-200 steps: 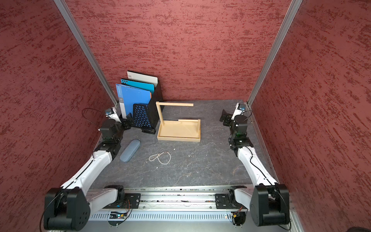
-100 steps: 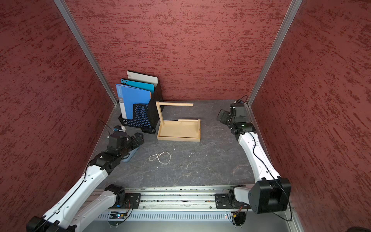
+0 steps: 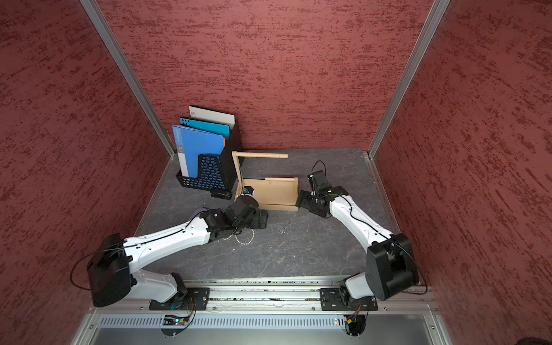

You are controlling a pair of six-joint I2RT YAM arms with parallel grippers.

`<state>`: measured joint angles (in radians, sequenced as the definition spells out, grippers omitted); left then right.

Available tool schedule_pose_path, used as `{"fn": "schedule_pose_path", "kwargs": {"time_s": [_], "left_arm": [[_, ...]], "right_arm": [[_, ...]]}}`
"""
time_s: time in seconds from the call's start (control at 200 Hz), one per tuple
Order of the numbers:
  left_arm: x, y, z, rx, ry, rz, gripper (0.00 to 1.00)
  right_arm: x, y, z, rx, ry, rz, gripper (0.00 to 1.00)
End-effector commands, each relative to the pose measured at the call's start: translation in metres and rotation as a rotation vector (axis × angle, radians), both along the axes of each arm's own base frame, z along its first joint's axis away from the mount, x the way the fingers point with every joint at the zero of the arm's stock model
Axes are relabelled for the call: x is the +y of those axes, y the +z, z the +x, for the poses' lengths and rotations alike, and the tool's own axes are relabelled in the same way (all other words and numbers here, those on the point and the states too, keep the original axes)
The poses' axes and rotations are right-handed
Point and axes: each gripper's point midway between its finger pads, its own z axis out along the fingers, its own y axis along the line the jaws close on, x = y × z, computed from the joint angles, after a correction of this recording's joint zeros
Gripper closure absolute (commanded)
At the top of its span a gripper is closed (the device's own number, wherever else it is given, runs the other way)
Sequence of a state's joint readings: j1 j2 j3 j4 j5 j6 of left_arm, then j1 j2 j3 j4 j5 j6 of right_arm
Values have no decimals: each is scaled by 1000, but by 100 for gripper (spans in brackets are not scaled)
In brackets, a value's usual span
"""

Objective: Hang the necklace on the jewelry display stand
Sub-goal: Pick up the necklace from the center of the board.

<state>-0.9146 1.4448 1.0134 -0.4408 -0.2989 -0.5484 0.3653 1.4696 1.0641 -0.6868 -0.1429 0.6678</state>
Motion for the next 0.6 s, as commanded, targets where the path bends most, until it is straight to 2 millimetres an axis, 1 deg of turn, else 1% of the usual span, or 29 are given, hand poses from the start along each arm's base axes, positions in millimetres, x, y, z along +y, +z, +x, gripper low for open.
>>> {"fn": "schedule_pose_path", "kwargs": {"time_s": [0.0, 0.085, 0.2, 0.316, 0.391, 0.471, 0.526, 0.596], "left_arm": [[-3, 1, 3, -26, -25, 66, 1], [-2, -3, -1, -19, -34, 49, 1], [4, -6, -5, -17, -34, 7, 0], [14, -10, -5, 13, -5, -49, 1], [19, -12, -4, 26, -1, -78, 0], [22, -14, -5, 35, -5, -82, 1], [24, -17, -6, 45, -6, -76, 1], [27, -20, -7, 59, -6, -69, 1]], "right_arm": [[24, -18, -8, 84, -13, 139, 25], [32, -20, -13, 84, -5, 141, 35], [34, -26, -31, 77, 42, 35, 51], [39, -43, -57, 110, 93, -36, 68], [45, -55, -67, 140, 120, -70, 78], [52, -62, -70, 157, 149, -116, 83], [57, -64, -66, 160, 168, -153, 86], [62, -65, -57, 162, 187, -193, 87]]}}
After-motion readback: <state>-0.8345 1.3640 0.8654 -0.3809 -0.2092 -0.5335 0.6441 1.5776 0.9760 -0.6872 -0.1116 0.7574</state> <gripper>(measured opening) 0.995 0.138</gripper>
